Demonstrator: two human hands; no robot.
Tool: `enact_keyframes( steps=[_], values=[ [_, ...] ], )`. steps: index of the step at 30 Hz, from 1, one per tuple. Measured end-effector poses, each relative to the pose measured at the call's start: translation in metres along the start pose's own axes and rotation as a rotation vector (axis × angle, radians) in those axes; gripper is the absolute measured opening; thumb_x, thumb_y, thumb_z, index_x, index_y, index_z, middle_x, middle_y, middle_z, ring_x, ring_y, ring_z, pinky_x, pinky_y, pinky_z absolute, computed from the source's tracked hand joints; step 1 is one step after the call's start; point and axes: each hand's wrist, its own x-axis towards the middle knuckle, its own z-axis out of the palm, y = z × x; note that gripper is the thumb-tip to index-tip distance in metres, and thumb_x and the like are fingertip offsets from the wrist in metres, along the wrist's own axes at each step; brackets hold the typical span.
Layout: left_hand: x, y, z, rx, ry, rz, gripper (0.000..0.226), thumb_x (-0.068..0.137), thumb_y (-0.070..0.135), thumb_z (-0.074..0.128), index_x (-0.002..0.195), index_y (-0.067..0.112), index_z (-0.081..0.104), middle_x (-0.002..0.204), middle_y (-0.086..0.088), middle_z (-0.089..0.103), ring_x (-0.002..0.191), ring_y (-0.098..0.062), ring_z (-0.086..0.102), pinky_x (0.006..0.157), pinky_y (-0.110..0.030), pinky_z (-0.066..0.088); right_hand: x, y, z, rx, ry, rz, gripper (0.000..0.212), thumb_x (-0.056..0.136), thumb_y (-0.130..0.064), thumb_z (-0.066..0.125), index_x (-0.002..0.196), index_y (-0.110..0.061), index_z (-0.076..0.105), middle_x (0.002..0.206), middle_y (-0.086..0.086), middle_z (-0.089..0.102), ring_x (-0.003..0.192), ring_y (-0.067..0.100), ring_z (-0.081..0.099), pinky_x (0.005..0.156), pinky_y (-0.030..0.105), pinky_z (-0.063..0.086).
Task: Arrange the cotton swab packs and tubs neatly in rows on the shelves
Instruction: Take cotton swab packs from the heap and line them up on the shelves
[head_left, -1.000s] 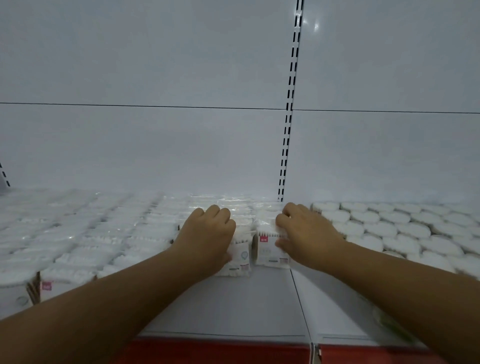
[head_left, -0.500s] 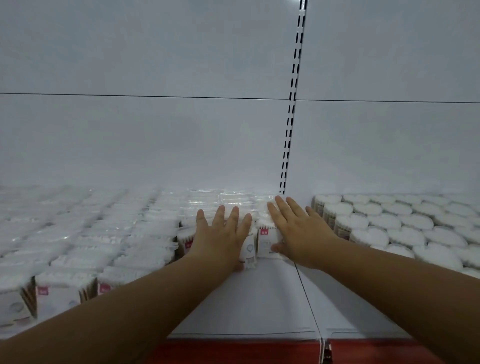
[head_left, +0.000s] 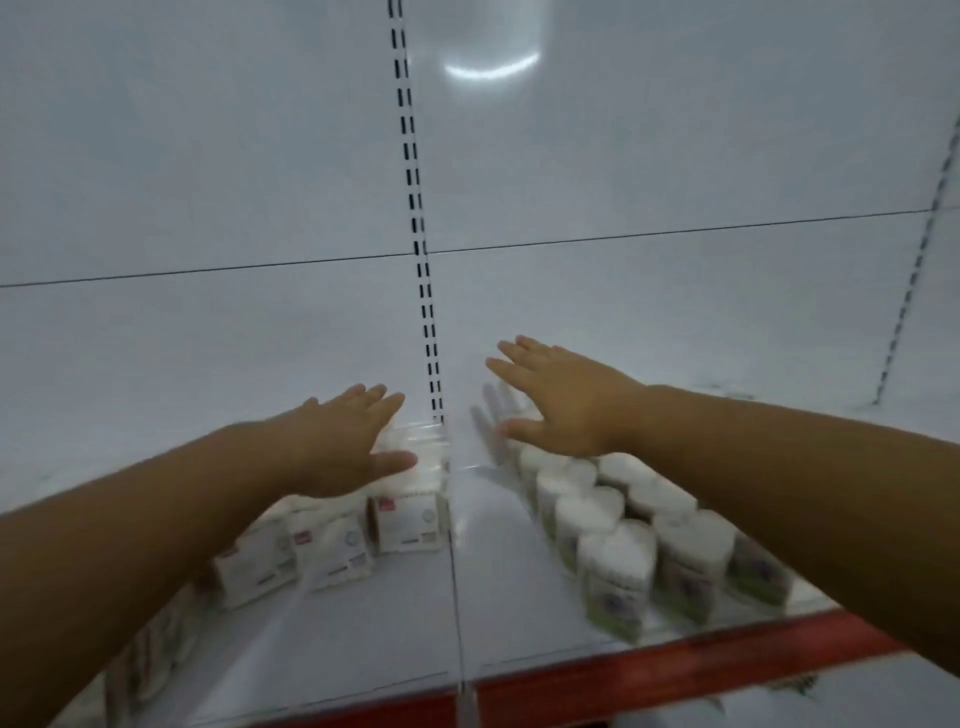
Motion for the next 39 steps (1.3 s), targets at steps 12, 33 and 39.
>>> enact_keyframes(
  steps=[12, 33, 39],
  values=[
    [0.117, 0.402, -0.109, -0.123, 0.186, 0.491, 0.072, 0.097, 0.058, 0.034, 0.154, 0.022, 0.008, 0.162, 0.001, 0.007, 0.149, -0.014, 0.007, 0.119, -0.032, 0.011, -0.35, 0.29, -0.047, -0.134, -0.215, 0.726, 0.069, 0.097, -0.051, 0.042, 0.153, -0.024, 0.013, 0.159, 0.001, 0.02, 0.144, 0.022, 0.022, 0.116, 0.039, 0.024],
    [0.36, 0.852, -0.11, -0.209, -0.077, 0.93, 0.071, 0.095, 0.051, 0.049, 0.153, 0.027, 0.015, 0.158, 0.001, 0.026, 0.142, -0.016, 0.03, 0.115, -0.031, 0.025, -0.529, 0.592, 0.056, 0.063, -0.288, 0.885, 0.062, 0.095, -0.046, 0.049, 0.15, -0.028, 0.025, 0.156, -0.003, 0.025, 0.142, 0.018, 0.023, 0.116, 0.035, 0.024],
    [0.428, 0.9, -0.109, -0.315, 0.045, 0.852, 0.061, 0.092, 0.042, 0.057, 0.146, 0.029, 0.034, 0.15, 0.007, 0.039, 0.135, -0.012, 0.039, 0.11, -0.027, 0.032, -0.527, 0.686, 0.076, 0.054, -0.111, 0.936, 0.057, 0.095, -0.041, 0.05, 0.147, -0.029, 0.03, 0.151, -0.009, 0.031, 0.138, 0.013, 0.03, 0.114, 0.032, 0.029]
  ],
)
